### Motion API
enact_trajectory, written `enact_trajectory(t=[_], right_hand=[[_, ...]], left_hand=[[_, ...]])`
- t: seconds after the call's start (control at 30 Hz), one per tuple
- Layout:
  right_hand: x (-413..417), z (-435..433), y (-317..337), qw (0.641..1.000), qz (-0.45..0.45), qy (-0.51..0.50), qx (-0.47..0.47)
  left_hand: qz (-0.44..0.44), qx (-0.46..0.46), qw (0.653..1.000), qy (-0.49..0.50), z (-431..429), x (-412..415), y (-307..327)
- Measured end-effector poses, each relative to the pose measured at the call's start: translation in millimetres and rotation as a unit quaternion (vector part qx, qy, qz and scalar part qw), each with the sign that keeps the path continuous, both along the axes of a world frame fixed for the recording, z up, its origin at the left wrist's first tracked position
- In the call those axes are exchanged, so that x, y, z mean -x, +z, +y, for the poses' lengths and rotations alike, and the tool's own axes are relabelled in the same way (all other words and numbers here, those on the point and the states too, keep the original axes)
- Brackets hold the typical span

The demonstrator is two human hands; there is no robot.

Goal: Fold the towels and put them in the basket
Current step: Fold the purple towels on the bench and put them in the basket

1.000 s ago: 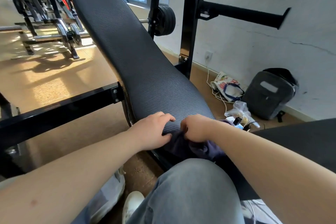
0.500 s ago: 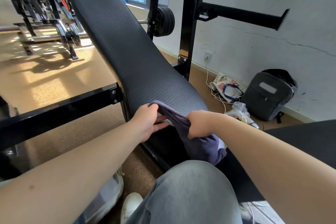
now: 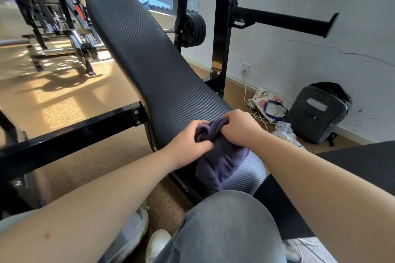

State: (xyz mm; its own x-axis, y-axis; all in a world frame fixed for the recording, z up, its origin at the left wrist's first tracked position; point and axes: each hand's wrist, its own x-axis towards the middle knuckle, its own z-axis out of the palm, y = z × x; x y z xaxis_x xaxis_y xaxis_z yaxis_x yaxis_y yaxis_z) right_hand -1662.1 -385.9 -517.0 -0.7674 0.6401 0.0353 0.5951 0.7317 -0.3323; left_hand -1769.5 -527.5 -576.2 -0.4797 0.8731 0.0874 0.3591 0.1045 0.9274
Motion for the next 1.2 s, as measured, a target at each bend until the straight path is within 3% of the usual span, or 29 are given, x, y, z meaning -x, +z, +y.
enact_trajectory(t=[0.13,0.27,0.37,0.43,0.57,0.77,0.93,1.03,1.1,1.2], right_hand=[[-2.9,-5.7,2.4,0.997,0.068,0.022,0.033],[-4.7,-8.3,10.1,0.992,0.075,0.058,0.081],[-6.7,-6.6,17.8,0.991,0.004,0.073,0.116],[-9.6,-3.7,18.1,0.990,-0.077,0.078,0.090],[-13.3,-0.2,12.8,0.980,-0.167,0.083,0.077],[-7.3,6.2,11.4,0.995,-0.099,-0.014,0.003],[-8.7,7.6,12.9,0.991,0.124,-0.043,0.004],[-10.2,5.6,18.3,0.980,0.194,-0.007,0.041],[-12.3,5.4,21.4,0.985,0.163,0.017,0.054],[-14.6,1.7,21.5,0.996,0.013,0.049,0.071]], left_hand=[[0.180,0.106,0.977,0.033,9.6,-1.4,4.4],[0.223,0.116,0.963,0.103,19.3,2.8,6.9],[0.164,0.076,0.970,0.163,20.0,8.5,3.7],[0.112,0.035,0.969,0.219,20.3,11.7,1.8],[0.097,-0.005,0.960,0.265,19.9,17.2,1.0],[0.019,-0.091,0.992,0.090,11.5,23.2,3.2],[0.141,0.021,0.990,0.003,5.3,17.7,13.3],[0.184,0.060,0.981,0.012,7.6,15.3,13.2],[0.149,0.037,0.986,0.069,9.1,16.0,10.7],[0.048,0.021,0.991,0.126,10.4,17.5,11.0]])
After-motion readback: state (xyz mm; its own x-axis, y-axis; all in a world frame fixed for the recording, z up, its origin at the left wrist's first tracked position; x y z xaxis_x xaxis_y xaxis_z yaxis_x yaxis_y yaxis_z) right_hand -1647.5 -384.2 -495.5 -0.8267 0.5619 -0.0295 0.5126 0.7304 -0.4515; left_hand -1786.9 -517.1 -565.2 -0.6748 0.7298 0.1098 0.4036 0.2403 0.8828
